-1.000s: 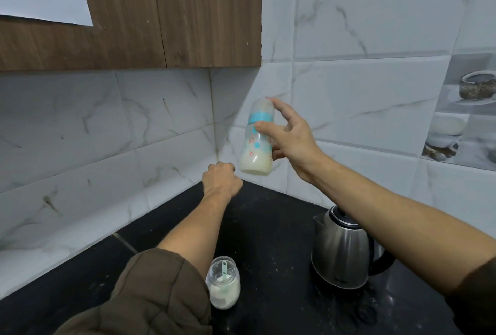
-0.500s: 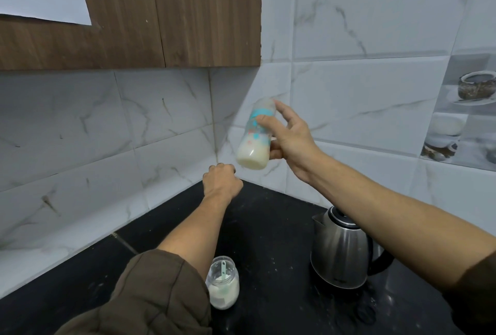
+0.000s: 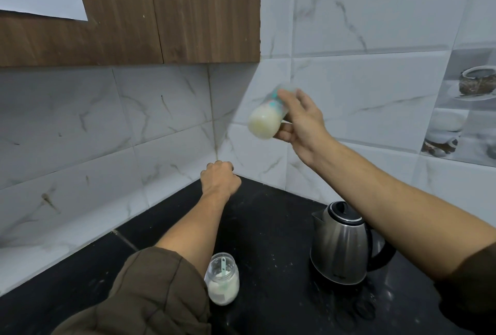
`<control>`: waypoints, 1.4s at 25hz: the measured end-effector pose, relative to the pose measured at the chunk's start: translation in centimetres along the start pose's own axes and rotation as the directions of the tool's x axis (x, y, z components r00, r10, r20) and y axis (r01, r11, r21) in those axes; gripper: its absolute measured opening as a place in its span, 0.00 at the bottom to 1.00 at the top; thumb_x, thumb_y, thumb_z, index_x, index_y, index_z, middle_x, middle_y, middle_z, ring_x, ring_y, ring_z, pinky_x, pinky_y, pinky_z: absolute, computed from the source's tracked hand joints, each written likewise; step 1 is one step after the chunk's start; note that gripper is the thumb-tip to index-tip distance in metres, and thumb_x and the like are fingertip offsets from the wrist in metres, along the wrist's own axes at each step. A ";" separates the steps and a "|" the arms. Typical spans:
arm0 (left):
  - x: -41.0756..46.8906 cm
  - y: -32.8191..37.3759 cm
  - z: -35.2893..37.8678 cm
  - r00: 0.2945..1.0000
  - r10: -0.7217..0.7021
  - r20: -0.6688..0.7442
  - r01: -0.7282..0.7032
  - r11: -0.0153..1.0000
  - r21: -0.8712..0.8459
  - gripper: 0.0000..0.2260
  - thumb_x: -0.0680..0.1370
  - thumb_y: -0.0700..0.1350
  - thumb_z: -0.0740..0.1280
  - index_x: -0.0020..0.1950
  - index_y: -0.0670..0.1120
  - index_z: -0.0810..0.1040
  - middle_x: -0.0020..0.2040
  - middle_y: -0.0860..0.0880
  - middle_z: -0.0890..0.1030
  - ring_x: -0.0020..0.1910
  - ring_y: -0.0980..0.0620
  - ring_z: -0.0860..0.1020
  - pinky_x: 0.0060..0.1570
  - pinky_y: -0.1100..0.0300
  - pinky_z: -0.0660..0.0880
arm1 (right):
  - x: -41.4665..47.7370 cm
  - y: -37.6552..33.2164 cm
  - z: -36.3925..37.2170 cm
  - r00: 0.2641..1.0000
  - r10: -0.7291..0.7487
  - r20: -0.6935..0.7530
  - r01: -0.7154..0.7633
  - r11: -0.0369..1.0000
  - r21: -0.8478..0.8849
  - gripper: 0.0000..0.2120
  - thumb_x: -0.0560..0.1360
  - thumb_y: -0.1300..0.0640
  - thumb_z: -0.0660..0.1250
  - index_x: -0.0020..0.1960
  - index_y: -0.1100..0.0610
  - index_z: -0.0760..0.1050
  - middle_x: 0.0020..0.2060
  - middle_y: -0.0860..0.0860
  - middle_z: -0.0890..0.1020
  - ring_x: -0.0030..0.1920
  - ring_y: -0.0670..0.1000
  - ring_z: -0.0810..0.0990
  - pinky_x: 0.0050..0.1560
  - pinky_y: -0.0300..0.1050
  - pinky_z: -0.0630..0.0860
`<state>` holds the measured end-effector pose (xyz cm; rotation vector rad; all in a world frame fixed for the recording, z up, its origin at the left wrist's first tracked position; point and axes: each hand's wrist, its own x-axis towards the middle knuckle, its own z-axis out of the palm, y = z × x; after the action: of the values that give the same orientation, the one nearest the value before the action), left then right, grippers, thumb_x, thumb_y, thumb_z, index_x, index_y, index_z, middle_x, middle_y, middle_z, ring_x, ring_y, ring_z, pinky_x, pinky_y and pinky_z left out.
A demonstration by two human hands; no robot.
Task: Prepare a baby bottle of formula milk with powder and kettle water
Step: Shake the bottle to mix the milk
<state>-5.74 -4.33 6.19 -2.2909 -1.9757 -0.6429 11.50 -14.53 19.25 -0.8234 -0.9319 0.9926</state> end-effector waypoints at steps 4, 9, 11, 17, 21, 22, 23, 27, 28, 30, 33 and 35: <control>0.1 -0.2 -0.3 1.000 -0.010 -0.011 0.010 1.000 0.008 0.17 0.76 0.40 0.63 0.63 0.46 0.83 0.57 0.45 0.83 0.57 0.44 0.78 0.57 0.49 0.77 | -0.1 0.6 -0.1 0.992 0.127 -0.011 -0.127 0.992 0.023 0.14 0.79 0.52 0.73 0.62 0.53 0.76 0.54 0.58 0.83 0.36 0.55 0.88 0.35 0.48 0.85; -0.1 0.1 -0.4 1.000 -0.021 -0.010 0.020 1.000 -0.011 0.16 0.76 0.40 0.65 0.61 0.45 0.83 0.54 0.45 0.83 0.55 0.44 0.78 0.56 0.48 0.79 | -1.4 1.4 0.6 0.972 0.083 0.221 -0.045 0.984 -0.173 0.20 0.75 0.49 0.77 0.65 0.47 0.78 0.48 0.55 0.88 0.36 0.56 0.88 0.32 0.46 0.82; -0.1 0.0 -0.2 1.000 -0.001 -0.006 0.001 1.000 -0.002 0.18 0.76 0.40 0.64 0.65 0.47 0.82 0.58 0.45 0.83 0.58 0.44 0.78 0.57 0.48 0.78 | -0.2 0.6 0.8 0.995 0.094 0.013 -0.094 0.995 0.011 0.20 0.78 0.50 0.75 0.67 0.53 0.75 0.55 0.59 0.85 0.38 0.57 0.89 0.35 0.48 0.84; -0.1 -0.2 -0.3 0.999 -0.049 -0.020 0.048 0.998 -0.045 0.15 0.76 0.40 0.66 0.61 0.44 0.82 0.52 0.45 0.81 0.55 0.43 0.79 0.58 0.47 0.79 | -1.0 1.4 1.3 0.965 0.119 0.236 -0.062 0.970 -0.236 0.23 0.74 0.49 0.77 0.68 0.49 0.79 0.49 0.56 0.86 0.35 0.56 0.87 0.31 0.45 0.82; -0.2 0.0 -0.2 1.000 -0.014 -0.003 0.014 1.000 -0.027 0.18 0.76 0.40 0.64 0.65 0.46 0.82 0.58 0.45 0.83 0.58 0.44 0.78 0.59 0.48 0.78 | 0.3 1.0 0.9 0.996 0.067 0.063 -0.061 0.994 -0.096 0.22 0.75 0.49 0.77 0.66 0.50 0.78 0.55 0.58 0.85 0.36 0.56 0.89 0.33 0.47 0.83; -0.3 -0.1 -0.2 1.000 -0.015 0.000 0.015 1.000 -0.024 0.19 0.76 0.40 0.63 0.66 0.47 0.82 0.59 0.45 0.83 0.59 0.44 0.78 0.59 0.48 0.77 | 1.0 0.7 0.6 0.996 0.087 -0.023 -0.087 0.996 -0.023 0.21 0.77 0.50 0.76 0.66 0.53 0.76 0.55 0.59 0.84 0.37 0.56 0.89 0.35 0.48 0.84; -0.3 -0.3 -0.3 1.000 -0.022 0.002 0.022 1.000 -0.020 0.19 0.76 0.39 0.63 0.65 0.47 0.82 0.59 0.45 0.83 0.59 0.44 0.77 0.59 0.48 0.77 | 1.5 0.7 0.1 0.992 0.108 -0.067 -0.107 0.994 0.020 0.19 0.78 0.50 0.75 0.65 0.55 0.75 0.55 0.59 0.83 0.37 0.56 0.89 0.37 0.49 0.85; -0.1 -0.2 0.0 0.999 -0.033 -0.002 0.033 0.999 -0.007 0.16 0.76 0.40 0.64 0.61 0.45 0.83 0.55 0.44 0.82 0.56 0.43 0.77 0.55 0.49 0.77 | 0.4 2.0 -0.7 0.954 0.225 0.198 -0.166 0.946 -0.278 0.14 0.77 0.49 0.76 0.61 0.49 0.80 0.49 0.57 0.87 0.40 0.58 0.89 0.37 0.50 0.85; -0.1 0.0 0.0 0.999 -0.039 -0.006 0.038 0.999 -0.009 0.15 0.76 0.41 0.64 0.60 0.44 0.83 0.54 0.44 0.82 0.55 0.43 0.77 0.54 0.48 0.77 | -0.1 2.4 -0.7 0.929 0.235 0.285 -0.132 0.932 -0.337 0.15 0.75 0.48 0.77 0.60 0.45 0.82 0.48 0.56 0.88 0.40 0.59 0.89 0.36 0.49 0.85; -0.1 0.3 0.0 0.999 -0.032 -0.003 0.032 0.999 -0.017 0.16 0.76 0.40 0.64 0.61 0.44 0.82 0.55 0.44 0.82 0.56 0.43 0.77 0.55 0.48 0.77 | -0.3 2.6 -0.5 0.943 0.179 0.281 -0.101 0.957 -0.271 0.14 0.74 0.48 0.77 0.59 0.44 0.82 0.49 0.56 0.88 0.40 0.58 0.89 0.35 0.48 0.84; 0.0 0.2 0.3 1.000 -0.004 0.001 0.004 1.000 -0.009 0.19 0.76 0.40 0.63 0.65 0.46 0.82 0.58 0.45 0.83 0.58 0.43 0.77 0.58 0.48 0.77 | 1.2 1.9 -0.1 0.992 0.125 0.011 -0.125 0.992 -0.024 0.17 0.79 0.50 0.74 0.64 0.55 0.76 0.56 0.60 0.84 0.40 0.57 0.90 0.37 0.50 0.85; 0.2 0.0 0.1 1.000 -0.009 -0.002 0.009 1.000 -0.006 0.19 0.75 0.39 0.63 0.64 0.46 0.82 0.58 0.45 0.83 0.58 0.43 0.78 0.57 0.48 0.77 | 1.4 1.7 0.1 0.988 0.155 0.014 -0.155 0.988 -0.016 0.15 0.80 0.51 0.72 0.63 0.56 0.75 0.55 0.60 0.83 0.39 0.57 0.89 0.38 0.50 0.85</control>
<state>-5.66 -4.09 6.14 -2.2853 -1.9869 -0.6527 11.25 -12.68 18.15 -0.9123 -0.8988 1.1288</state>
